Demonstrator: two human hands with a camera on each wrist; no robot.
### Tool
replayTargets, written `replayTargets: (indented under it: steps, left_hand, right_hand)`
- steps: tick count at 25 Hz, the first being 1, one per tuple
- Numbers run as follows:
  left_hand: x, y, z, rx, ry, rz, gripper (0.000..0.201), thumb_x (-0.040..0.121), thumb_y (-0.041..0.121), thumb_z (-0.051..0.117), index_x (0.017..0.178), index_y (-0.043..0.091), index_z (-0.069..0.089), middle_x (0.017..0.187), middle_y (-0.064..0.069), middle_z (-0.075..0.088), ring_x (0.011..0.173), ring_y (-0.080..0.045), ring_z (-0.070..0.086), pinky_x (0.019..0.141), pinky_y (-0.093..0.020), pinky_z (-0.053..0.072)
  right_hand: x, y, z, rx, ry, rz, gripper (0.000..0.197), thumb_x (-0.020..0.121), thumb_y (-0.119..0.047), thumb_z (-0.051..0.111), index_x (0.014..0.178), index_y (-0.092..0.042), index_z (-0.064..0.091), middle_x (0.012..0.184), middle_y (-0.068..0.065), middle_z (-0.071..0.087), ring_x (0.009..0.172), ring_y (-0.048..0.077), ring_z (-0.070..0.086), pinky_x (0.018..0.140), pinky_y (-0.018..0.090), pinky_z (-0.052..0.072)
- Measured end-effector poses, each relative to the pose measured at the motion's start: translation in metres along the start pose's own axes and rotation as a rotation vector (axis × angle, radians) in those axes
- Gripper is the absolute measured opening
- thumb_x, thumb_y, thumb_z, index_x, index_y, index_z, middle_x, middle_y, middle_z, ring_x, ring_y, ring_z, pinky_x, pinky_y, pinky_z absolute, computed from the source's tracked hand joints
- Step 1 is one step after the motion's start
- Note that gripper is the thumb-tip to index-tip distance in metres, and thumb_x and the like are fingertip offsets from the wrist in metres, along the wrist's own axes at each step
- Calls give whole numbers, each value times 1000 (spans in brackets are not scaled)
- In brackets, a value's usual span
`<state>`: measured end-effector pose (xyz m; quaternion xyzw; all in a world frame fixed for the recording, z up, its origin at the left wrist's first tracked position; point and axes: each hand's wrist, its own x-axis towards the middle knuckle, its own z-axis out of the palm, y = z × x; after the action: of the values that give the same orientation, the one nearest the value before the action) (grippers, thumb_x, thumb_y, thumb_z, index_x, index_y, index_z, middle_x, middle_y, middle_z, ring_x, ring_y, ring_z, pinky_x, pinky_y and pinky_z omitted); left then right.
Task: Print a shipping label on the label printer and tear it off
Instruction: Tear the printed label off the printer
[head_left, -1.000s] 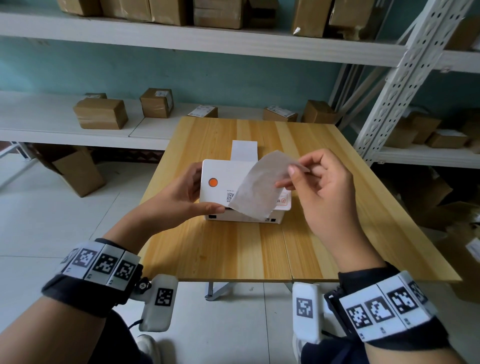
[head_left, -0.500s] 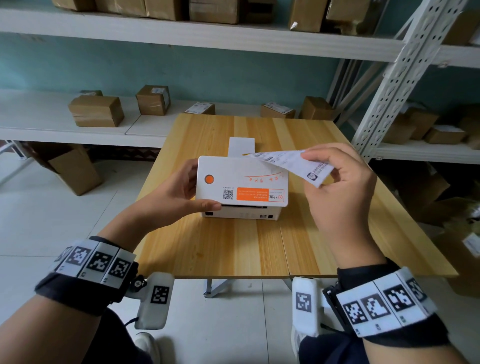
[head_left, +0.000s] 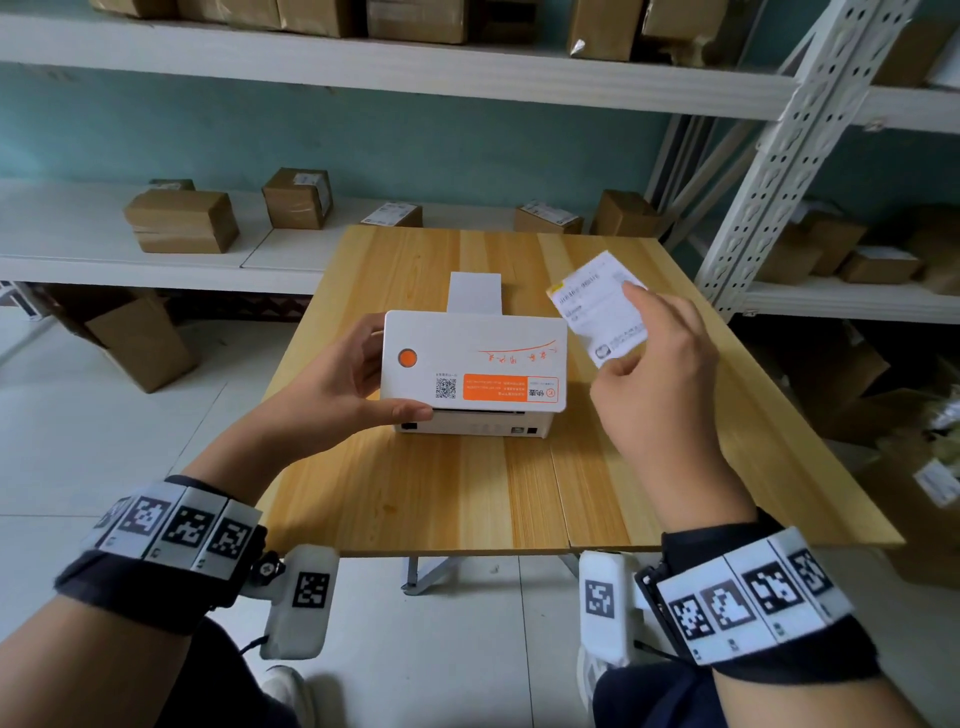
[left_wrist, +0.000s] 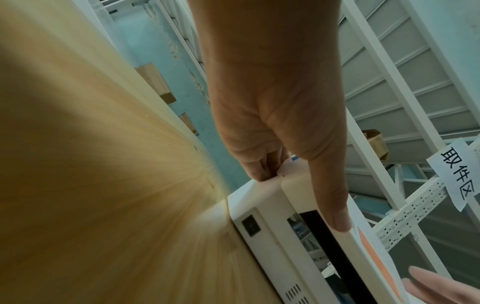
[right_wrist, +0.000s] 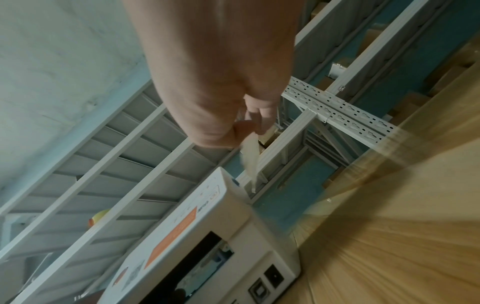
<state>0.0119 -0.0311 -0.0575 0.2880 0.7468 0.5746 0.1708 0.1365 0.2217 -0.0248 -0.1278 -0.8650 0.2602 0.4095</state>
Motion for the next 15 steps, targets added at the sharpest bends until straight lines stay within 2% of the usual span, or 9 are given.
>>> replayTargets:
  steps: [2,5,8,11,13,15]
  left_hand:
    - [-1,-2,-1,5,9,12,92,67,21,91,144,17,39,131,-2,69,127,-21,63,102,-53,54]
    - [-3,0,-2,-2,4,16,104,58,41,95,144,18,40,131,-1,69,127,-20,64,103,-54,54]
    - [-4,2,-1,12,2,18,112,52,52,94,144,20,40,129,2,70,127,-18,64,102,-51,55]
    - [-2,1,-1,27,1,26,101,61,37,93,145,17,39,129,1,71,126,-17,64,102,-48,56]
    - [-1,1,0,38,11,17,93,65,20,86,145,15,39,130,0,70,125,-16,65,101,-46,56]
    - [-1,1,0,38,13,16,92,65,15,84,145,15,39,131,-1,68,126,-16,64,102,-46,56]
  right_hand:
    - [-1,-1,-1,-87,-126,115,63,83,8,60,143,-8,48,139,13,51,126,27,50,78,2,32]
    - [-1,2,-1,-204,-295,236,50,86,0,60,135,-7,52,131,14,55,110,25,52,79,20,35]
    - [-4,8,2,-251,-505,308,45,85,2,60,129,-7,59,125,16,61,102,29,61,70,24,44]
    - [-6,9,1,-336,-670,363,49,88,3,56,136,-5,56,132,16,60,109,33,64,66,24,44]
    - [-7,10,1,-364,-713,376,49,87,1,57,136,-5,55,133,16,60,113,34,63,68,26,46]
    - [-8,12,2,-382,-748,384,48,87,0,57,135,-5,55,132,15,61,114,33,63,72,28,49]
